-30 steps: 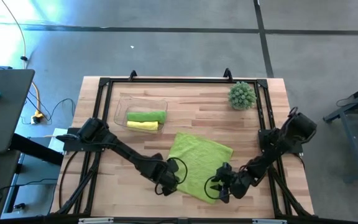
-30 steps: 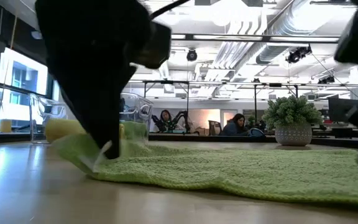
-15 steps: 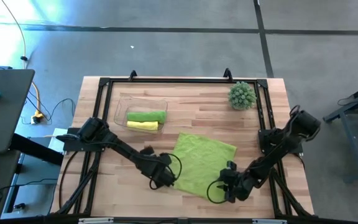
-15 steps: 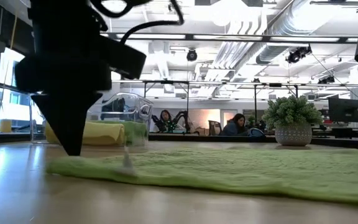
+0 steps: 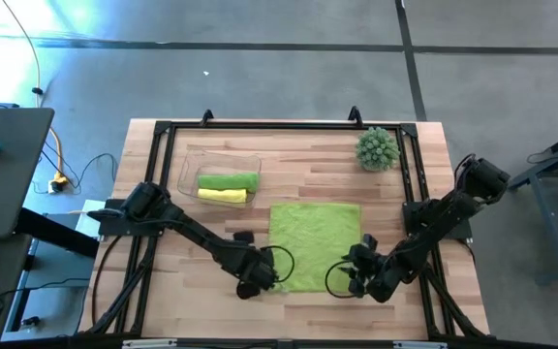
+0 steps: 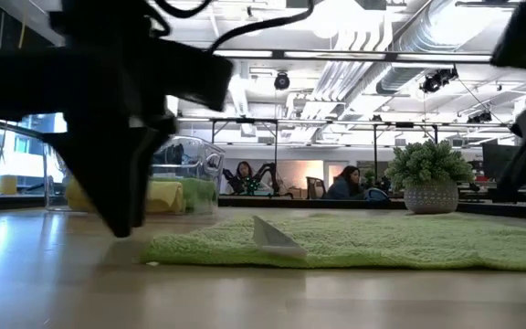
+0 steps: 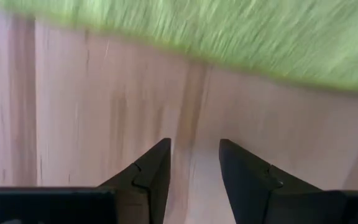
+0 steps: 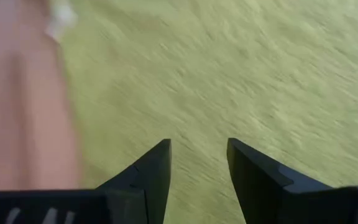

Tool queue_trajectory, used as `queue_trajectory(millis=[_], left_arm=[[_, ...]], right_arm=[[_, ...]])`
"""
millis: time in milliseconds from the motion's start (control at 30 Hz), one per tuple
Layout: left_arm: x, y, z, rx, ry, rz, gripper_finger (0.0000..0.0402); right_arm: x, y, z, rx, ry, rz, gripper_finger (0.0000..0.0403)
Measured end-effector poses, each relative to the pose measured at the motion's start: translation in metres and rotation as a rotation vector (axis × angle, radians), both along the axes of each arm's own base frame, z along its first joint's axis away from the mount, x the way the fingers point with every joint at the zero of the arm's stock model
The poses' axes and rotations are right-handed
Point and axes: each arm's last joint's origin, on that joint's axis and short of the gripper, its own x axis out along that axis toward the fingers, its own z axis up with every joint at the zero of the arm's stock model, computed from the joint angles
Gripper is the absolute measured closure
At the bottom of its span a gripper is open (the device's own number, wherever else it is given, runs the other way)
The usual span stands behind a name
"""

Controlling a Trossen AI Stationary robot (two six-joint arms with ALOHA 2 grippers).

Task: Roll microfiber towels into tight, uniform cylinder then place into a basket
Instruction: Fold the green towel

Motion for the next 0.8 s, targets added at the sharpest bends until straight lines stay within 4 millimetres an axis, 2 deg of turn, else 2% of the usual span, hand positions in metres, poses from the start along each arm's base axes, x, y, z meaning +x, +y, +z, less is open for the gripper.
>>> queue_trajectory(millis=[133, 300, 400, 567, 800], left_arm=[[0.008, 0.003, 0.000, 0.001, -0.042, -0.133, 0.0281], [0.009, -0.004, 0.001, 0.110, -0.035, -0.461, 0.0296], [0.007, -0.004, 0.005, 0.177, -0.021, -0.514, 0.0307], [0.000, 0.000, 0.034, 0.196, -0.073, -0.505, 0.0325], [-0.021, -0.006, 0.093, 0.172, -0.263, -0.529, 0.0342]], right_arm=[[0.008, 0.009, 0.008, 0.042, -0.090, 0.075, 0.0254], [0.014, 0.016, 0.015, -0.005, -0.153, 0.227, 0.0254], [0.017, 0.016, 0.018, -0.060, -0.181, 0.288, 0.0254], [0.023, 0.014, 0.021, -0.106, -0.210, 0.320, 0.0254], [0.034, 0.001, 0.020, -0.088, -0.183, 0.294, 0.0254]])
